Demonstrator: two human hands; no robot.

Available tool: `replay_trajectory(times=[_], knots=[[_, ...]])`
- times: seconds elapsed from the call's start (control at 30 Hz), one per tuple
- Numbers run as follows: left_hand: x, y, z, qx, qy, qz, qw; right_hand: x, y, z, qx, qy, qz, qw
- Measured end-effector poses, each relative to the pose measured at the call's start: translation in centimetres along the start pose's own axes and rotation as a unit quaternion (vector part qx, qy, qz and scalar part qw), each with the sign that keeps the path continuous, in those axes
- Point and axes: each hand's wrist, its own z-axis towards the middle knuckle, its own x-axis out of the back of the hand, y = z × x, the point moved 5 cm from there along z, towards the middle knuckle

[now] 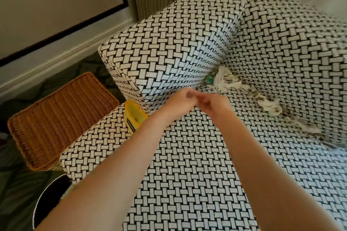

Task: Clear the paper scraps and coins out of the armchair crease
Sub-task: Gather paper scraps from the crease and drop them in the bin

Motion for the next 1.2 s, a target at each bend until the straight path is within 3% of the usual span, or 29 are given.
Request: replay_trajectory(times=[0.13,0.27,0.4,0.5,0.6,0.73,0.9,1.03,1.13,1.2], knots=[[-1.1,-0.4,2.8,0.049,-0.018,0.074,0.996,2.1,-0.9,2.3,0.068,0.05,-0.207,0.975],[-1.6,-3.0,5.0,0.114,-0.051,0.145,0.982,3.7,-1.7,3.7,0.147,0.102,-0.31,0.934],[-2.2,-4.8,7.7,0.1,-0.07,0.192,0.974,3.9,-1.8,6.3,0.214,0.121,-0.387,0.889],[-3.3,-5.4,10.1,0.075,-0.04,0.185,0.979,2.4,-2.5,7.4,0.296,0.131,-0.489,0.81],[-4.4,-5.3,12.2,0.041,-0.035,0.126,0.991,0.9,-2.9,9.7,0.281,0.128,-0.57,0.761],[-5.2,-5.6,14.5,0.046,-0.049,0.042,0.997,1.6,-3.2,12.8,0.234,0.148,-0.587,0.761],[-5.9,-6.5,17.1,0.1,-0.01,0.017,0.995,2.7,-4.1,15.0,0.272,0.179,-0.562,0.761],[-6.4,-5.6,18.4,0.045,-0.013,-0.014,0.999,2.1,-5.9,15.8,0.316,0.188,-0.6,0.71],[-6.4,-5.9,18.7,0.03,0.0,-0.014,0.999,1.6,-6.9,17.0,0.279,0.186,-0.685,0.647],[-6.3,-6.2,18.5,0.038,0.004,-0.008,0.999,1.4,-7.0,17.9,0.251,0.171,-0.713,0.632]])
